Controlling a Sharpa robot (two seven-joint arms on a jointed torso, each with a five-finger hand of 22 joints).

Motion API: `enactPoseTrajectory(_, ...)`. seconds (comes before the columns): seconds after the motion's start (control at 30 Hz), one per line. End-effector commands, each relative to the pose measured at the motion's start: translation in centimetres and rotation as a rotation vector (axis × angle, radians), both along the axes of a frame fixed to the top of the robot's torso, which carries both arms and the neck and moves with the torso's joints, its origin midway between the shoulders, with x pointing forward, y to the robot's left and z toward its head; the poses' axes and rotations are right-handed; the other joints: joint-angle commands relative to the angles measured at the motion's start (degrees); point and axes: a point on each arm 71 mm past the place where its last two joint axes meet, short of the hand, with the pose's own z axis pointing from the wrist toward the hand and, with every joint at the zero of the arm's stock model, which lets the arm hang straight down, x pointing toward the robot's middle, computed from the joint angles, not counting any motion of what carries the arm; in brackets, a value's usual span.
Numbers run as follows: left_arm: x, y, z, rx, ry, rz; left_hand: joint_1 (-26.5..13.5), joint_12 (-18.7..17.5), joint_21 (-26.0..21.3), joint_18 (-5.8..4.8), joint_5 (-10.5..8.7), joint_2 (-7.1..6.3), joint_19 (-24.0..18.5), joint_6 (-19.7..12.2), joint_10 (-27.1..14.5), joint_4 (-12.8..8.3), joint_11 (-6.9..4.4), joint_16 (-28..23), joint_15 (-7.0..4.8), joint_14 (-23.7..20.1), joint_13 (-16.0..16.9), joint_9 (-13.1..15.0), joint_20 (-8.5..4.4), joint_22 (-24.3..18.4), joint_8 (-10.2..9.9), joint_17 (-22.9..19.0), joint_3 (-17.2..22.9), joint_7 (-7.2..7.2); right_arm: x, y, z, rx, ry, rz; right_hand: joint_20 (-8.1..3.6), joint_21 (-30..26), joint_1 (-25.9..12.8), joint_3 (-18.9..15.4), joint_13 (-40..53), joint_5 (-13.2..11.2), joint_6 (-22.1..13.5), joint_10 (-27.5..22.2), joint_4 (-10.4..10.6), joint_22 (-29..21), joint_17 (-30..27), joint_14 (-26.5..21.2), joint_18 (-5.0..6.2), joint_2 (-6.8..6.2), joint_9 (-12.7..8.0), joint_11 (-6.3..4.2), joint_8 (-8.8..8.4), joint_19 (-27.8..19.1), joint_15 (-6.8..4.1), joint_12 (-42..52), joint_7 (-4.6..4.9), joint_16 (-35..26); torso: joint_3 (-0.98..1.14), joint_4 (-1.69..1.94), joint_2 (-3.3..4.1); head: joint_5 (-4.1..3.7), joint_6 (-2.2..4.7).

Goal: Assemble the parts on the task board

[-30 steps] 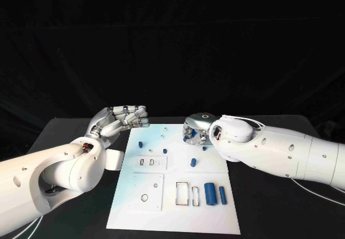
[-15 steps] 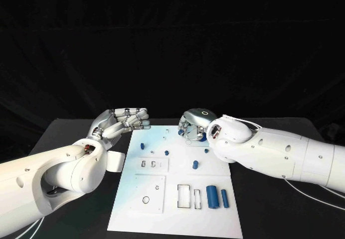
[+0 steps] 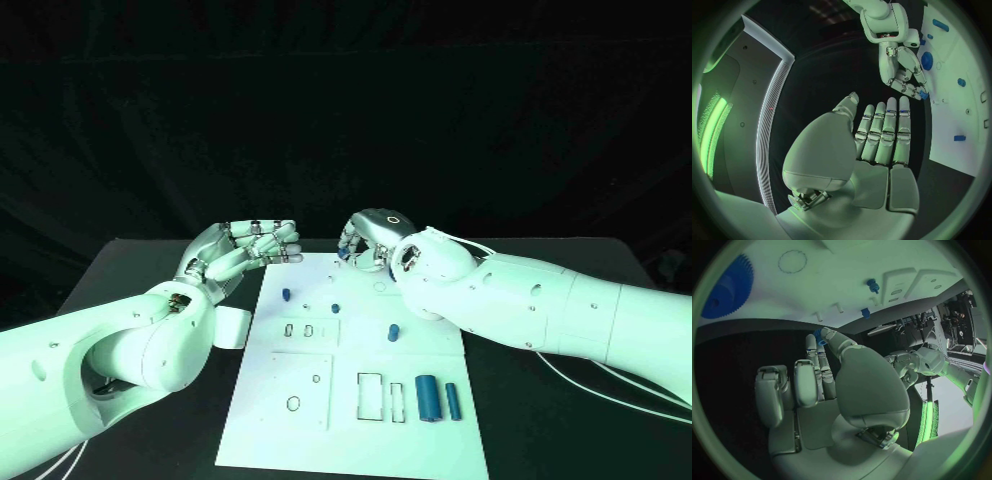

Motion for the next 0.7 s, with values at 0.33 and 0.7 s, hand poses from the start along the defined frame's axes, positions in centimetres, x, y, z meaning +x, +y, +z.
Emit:
enactPoseTrajectory(0.33, -0.1, -0.4, 0.4, -0.013, -0.008, -0.027, -0.26, -0.25, -0.11, 0.62, 0.19, 0.11, 0.03, -0.01, 0.08, -0.38, 0.32, -0.33, -0.06, -0.45, 0.03, -0.03, 0.27, -0.05, -0.19, -0.08, 0.1, 0.21, 0.7, 0.8, -0.8, -0.024, 0.016, -0.014, -0.24, -0.28, -0.35, 0.05, -0.03, 0.23, 0.09, -0.47, 0.3, 9.42, -0.39, 2.35, -0.76, 0.05, 2.7, 0.46, -0.11, 2.45, -0.04, -0.58, -0.42, -0.31, -0.07, 0.25, 0.24, 0.22, -0.11)
enactPoseTrajectory(0.7, -0.1, -0.3, 0.5, -0.012, -0.01, -0.024, -0.3, -0.33, -0.17, 0.62, 0.2, 0.1, -0.04, 0.03, 0.11, -0.39, 0.33, -0.46, -0.03, -0.5, 0.04, -0.03, 0.3, -0.11, -0.25, -0.1, 0.13, 0.22, 0.6, 0.7, -1.3, -0.064, 0.046, -0.015, -0.21, -0.14, -0.43, 0.05, -0.02, 0.21, 0.02, -0.52, 0.37, 9.67, -0.18, 2.38, -0.82, 0.0, 2.77, 0.5, -0.16, 2.59, -0.01, -0.63, -0.39, -0.17, -0.07, 0.16, 0.3, 0.56, -0.47)
